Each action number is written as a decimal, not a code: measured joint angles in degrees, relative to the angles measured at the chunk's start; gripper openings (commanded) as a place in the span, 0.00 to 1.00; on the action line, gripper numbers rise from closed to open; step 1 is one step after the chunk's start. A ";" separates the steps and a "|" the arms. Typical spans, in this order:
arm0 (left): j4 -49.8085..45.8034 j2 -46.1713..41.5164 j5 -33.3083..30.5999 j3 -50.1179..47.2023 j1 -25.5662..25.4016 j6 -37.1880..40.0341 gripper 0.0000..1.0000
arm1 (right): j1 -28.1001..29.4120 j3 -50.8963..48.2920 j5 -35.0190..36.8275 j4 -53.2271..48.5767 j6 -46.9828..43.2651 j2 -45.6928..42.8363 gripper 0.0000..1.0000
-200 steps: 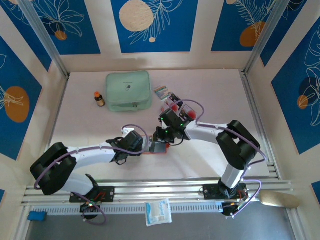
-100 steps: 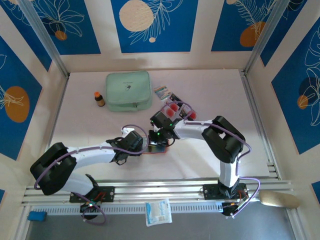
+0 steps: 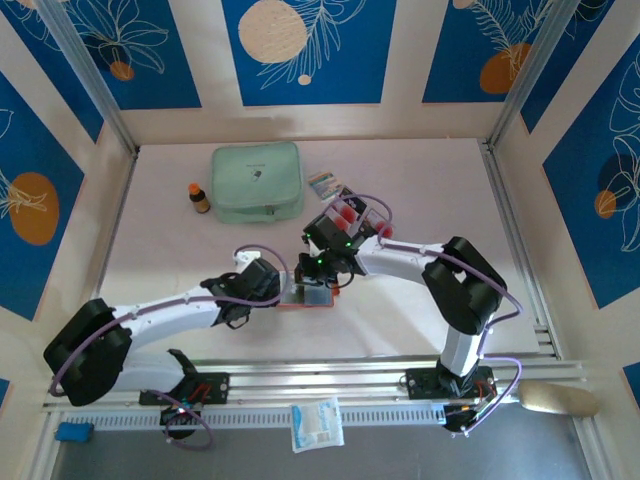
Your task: Put the credit cards into the card holder
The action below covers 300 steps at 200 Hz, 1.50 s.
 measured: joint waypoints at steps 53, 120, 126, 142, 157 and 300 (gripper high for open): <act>-0.11 2.56 0.00 -0.26 0.35 -0.48 0.89 | 0.02 -1.16 0.92 -0.92 -0.04 -0.02 0.03; 0.92 5.31 0.04 -0.44 0.44 -0.87 0.89 | 0.04 -1.18 1.36 -1.44 -0.28 2.54 0.02; 1.05 5.57 0.04 -0.46 0.44 -0.87 0.89 | 0.09 -1.18 1.36 -1.46 -0.44 3.04 0.02; 1.33 6.10 0.04 -0.46 0.44 -0.87 0.89 | 0.13 -1.09 1.29 -1.42 -0.68 4.04 0.02; 1.60 6.29 0.07 -0.46 0.44 -0.87 0.88 | 0.24 -0.66 1.22 -1.57 -0.92 4.46 0.02; 1.33 5.68 0.22 -0.46 0.46 -0.83 0.89 | 1.25 2.32 -0.04 -1.81 -1.03 7.17 0.02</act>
